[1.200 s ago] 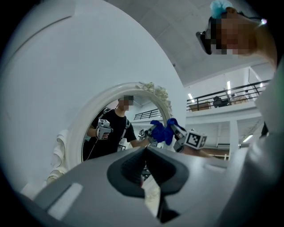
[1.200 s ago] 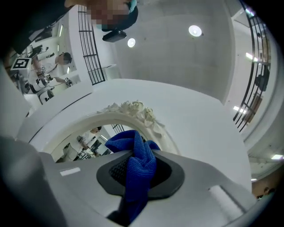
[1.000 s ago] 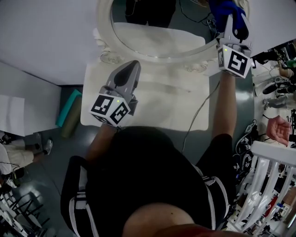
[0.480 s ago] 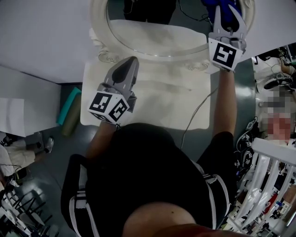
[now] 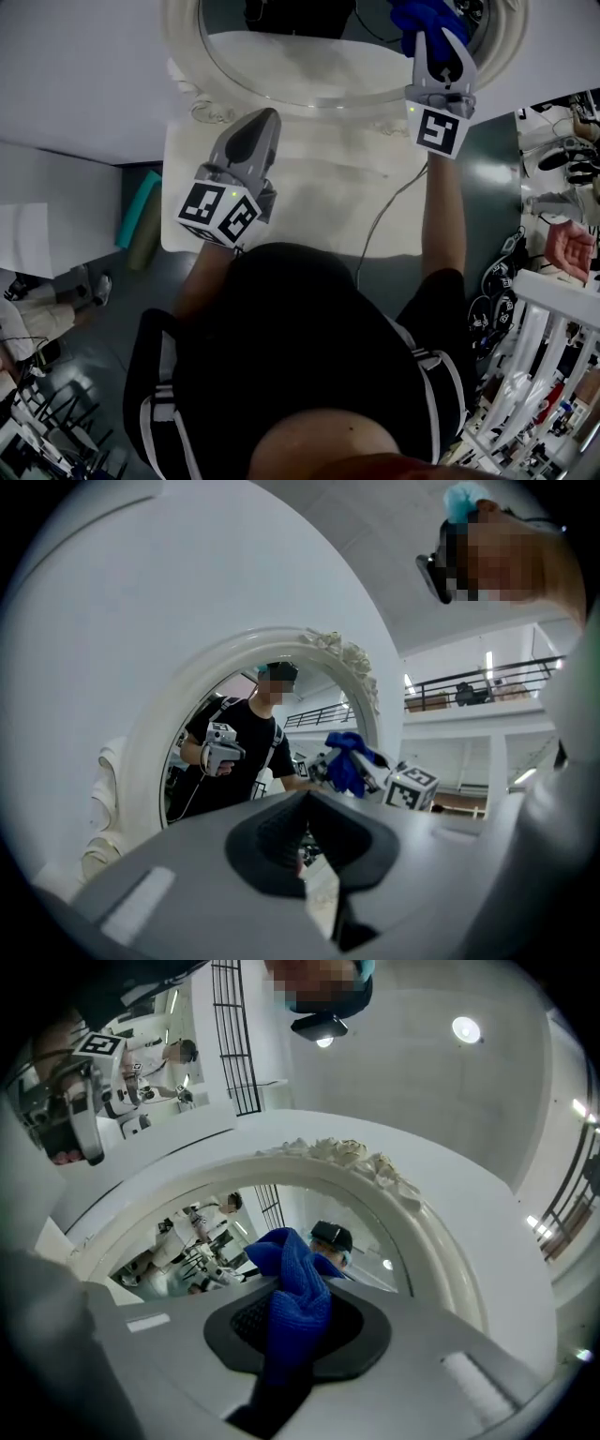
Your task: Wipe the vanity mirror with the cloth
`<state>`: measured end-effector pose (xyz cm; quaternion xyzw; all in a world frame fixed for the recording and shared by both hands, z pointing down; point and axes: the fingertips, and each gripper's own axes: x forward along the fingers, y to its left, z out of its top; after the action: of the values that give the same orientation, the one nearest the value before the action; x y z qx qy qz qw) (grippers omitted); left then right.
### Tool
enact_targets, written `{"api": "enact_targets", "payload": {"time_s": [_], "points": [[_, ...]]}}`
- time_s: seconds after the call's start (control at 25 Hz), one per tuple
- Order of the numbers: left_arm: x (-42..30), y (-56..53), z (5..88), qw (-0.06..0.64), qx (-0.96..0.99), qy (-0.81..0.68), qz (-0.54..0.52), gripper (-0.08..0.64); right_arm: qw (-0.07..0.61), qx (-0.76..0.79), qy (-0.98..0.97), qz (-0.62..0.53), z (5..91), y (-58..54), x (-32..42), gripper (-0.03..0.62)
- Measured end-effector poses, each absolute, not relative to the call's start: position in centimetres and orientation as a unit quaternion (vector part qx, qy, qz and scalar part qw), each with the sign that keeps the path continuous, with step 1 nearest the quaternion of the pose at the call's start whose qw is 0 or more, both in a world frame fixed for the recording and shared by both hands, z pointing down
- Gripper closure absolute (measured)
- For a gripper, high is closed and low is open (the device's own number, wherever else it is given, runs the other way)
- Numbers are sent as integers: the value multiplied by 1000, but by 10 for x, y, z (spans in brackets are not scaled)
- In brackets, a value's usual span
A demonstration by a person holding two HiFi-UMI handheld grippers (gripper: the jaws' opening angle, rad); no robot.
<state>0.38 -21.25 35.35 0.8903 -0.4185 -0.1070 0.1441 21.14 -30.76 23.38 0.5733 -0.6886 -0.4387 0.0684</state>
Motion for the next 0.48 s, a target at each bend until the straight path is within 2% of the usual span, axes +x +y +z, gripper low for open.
{"api": "enact_targets", "payload": {"time_s": [0.2,0.48], "points": [[7,-215,354,147,889,-420,-111,549,154,543,-728,-389,310,-312,201,545],[17,-213,362,156,892,-413,-100,549,181,508,-771,-340,398,-314,187,545]]}}
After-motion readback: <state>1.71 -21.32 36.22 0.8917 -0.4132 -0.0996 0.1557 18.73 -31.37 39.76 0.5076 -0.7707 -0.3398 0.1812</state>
